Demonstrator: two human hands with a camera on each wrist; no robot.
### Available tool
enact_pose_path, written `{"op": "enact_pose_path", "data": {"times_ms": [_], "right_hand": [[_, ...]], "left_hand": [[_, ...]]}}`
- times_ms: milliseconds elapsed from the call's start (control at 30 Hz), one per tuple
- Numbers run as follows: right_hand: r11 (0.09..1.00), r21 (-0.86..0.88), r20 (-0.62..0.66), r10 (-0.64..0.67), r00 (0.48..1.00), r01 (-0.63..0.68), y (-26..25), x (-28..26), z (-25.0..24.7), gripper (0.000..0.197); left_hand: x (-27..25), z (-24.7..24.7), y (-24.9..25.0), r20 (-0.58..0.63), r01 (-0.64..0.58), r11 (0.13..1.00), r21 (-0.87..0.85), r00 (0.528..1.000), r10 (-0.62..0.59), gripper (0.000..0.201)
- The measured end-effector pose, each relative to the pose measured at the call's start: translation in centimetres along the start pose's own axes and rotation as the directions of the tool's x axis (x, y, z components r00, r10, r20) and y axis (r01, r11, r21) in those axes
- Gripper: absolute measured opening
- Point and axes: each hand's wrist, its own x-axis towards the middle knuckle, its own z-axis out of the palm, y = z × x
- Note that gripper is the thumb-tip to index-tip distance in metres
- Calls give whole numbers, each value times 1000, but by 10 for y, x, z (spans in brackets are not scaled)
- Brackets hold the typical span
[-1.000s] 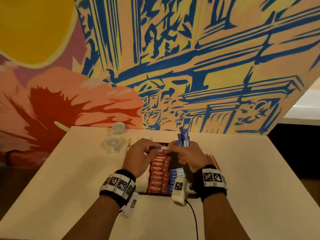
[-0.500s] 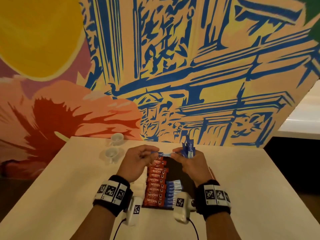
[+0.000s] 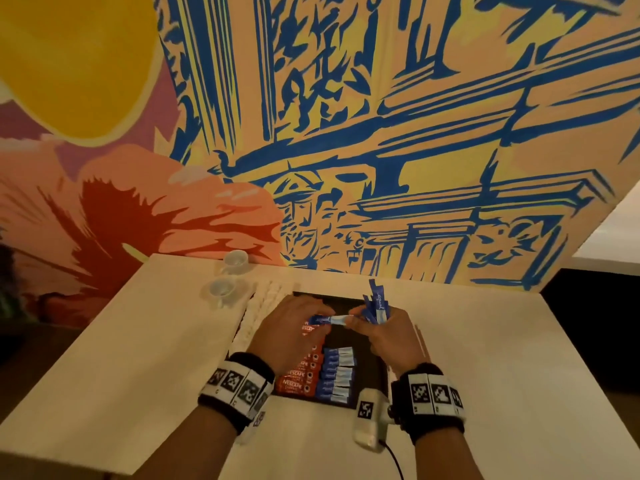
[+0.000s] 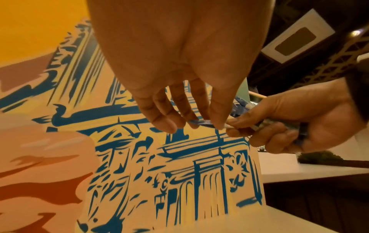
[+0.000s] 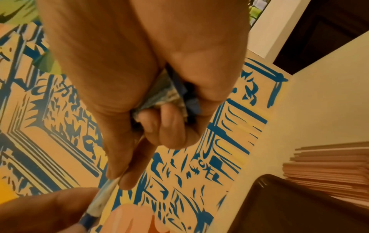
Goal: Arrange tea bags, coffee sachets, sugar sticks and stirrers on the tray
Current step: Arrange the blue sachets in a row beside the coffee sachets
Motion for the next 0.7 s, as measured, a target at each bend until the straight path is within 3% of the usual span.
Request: {"op": "enact_pose_path", "data": {"times_ms": [200, 367, 467, 567, 700], "right_hand": [[998, 6, 26, 60, 998, -60, 32, -12, -7, 7], [973, 6, -121, 230, 966, -231, 57, 3, -19, 19], [936, -15, -93, 350, 932, -353, 64, 12, -18, 26], [874, 38, 21, 484, 875, -484, 64, 21, -17, 26], [839, 74, 78, 534, 842, -539, 85, 36, -20, 22]], "left_hand": [[-8, 25, 0, 127, 40, 996, 85, 991, -51, 23], [4, 44, -21, 201, 213, 974, 72, 954, -224, 22], [16, 62, -40, 244, 311, 948, 67, 916, -317, 16], [31, 84, -63, 263, 375, 922, 95, 884, -386, 11], [53, 117, -90, 291, 380, 914, 140, 867, -405, 13]]}}
